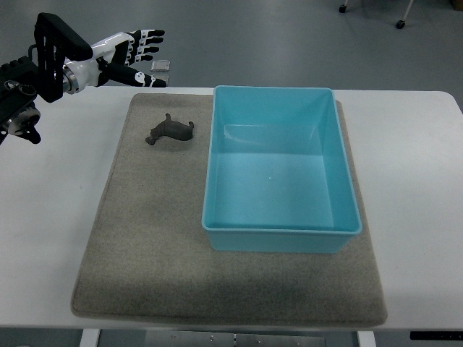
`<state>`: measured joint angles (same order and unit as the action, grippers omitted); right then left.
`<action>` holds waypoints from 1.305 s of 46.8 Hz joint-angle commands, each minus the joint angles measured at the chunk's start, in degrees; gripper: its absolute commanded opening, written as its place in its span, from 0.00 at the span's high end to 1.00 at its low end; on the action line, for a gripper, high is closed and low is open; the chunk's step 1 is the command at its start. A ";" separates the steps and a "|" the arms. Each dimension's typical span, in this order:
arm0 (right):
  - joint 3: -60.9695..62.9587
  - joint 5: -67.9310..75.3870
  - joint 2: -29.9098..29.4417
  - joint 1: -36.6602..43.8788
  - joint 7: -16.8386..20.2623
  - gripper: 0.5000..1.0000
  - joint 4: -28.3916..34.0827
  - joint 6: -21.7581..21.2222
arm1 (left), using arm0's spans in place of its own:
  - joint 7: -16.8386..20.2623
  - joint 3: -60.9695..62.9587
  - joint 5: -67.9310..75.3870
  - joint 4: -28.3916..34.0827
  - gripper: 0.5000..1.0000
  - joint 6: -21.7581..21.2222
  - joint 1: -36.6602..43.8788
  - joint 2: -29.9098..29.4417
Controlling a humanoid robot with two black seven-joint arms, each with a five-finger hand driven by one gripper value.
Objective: Place brown hippo in blue box with left hand
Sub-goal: 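Move the left hand over the brown hippo and lower it, then close the left hand fingers around the brown hippo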
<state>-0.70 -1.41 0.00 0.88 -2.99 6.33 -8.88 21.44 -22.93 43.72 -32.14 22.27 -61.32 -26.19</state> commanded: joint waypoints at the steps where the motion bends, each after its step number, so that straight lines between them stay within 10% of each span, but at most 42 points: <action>1: 0.00 0.00 0.00 0.00 0.00 0.13 0.00 0.00 | -0.09 0.00 4.79 -0.12 0.03 -0.12 -0.38 -0.18; 61: 0.00 0.00 0.00 0.00 0.00 0.13 0.00 0.00 | 0.44 11.16 28.44 -7.32 0.06 -15.50 -0.20 -0.71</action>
<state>-0.70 -1.41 0.00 0.88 -2.99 6.33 -8.88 21.89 -11.82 72.05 -39.39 7.19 -61.93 -26.89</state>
